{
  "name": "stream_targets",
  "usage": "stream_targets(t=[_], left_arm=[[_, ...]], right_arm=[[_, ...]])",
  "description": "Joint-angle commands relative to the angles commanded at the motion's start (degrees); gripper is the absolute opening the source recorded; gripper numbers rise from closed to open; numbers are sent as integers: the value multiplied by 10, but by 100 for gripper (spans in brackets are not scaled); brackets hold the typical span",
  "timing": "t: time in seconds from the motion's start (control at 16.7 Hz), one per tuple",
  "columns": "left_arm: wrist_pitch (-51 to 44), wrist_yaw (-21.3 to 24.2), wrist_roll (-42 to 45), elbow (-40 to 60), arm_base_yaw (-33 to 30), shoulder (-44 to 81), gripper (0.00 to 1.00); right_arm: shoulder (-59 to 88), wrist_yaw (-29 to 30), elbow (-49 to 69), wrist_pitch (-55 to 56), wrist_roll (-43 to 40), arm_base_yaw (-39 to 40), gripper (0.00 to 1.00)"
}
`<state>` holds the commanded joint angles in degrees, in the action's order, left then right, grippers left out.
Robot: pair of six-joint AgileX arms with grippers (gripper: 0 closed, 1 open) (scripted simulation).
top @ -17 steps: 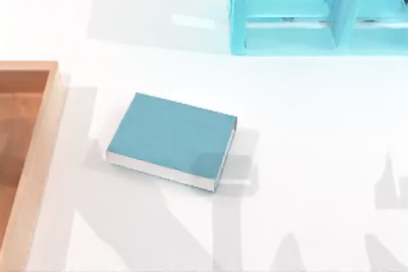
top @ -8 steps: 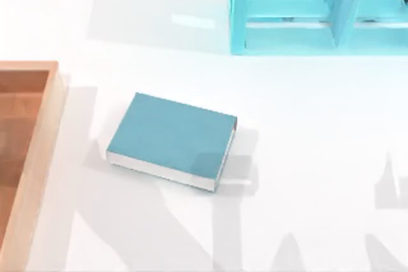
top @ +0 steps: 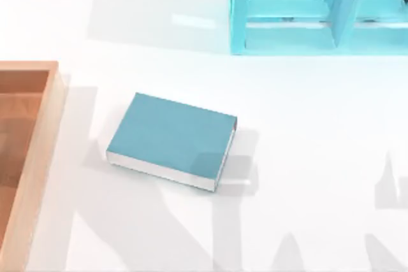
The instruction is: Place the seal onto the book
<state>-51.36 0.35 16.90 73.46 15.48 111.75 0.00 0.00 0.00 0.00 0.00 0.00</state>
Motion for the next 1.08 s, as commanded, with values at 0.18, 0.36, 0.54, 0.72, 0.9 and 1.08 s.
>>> stream_targets(t=[0.18, 0.36, 0.54, 0.72, 0.9, 1.08], left_arm=[[-8, 0, -3, 6, -5, -2, 0], [-55, 1, -31, 47, -31, -14, 0], [-127, 2, -82, 106, -81, -32, 0], [-208, 2, -145, 165, -149, -48, 0], [-279, 0, -210, 217, -214, -65, 0], [-320, -2, -249, 247, -250, -75, 0]], right_arm=[[0, 0, 0, 0, 0, 0, 100], [0, 0, 0, 0, 0, 0, 100], [0, 0, 0, 0, 0, 0, 100], [0, 0, 0, 0, 0, 0, 100], [0, 0, 0, 0, 0, 0, 100], [0, 0, 0, 0, 0, 0, 100]])
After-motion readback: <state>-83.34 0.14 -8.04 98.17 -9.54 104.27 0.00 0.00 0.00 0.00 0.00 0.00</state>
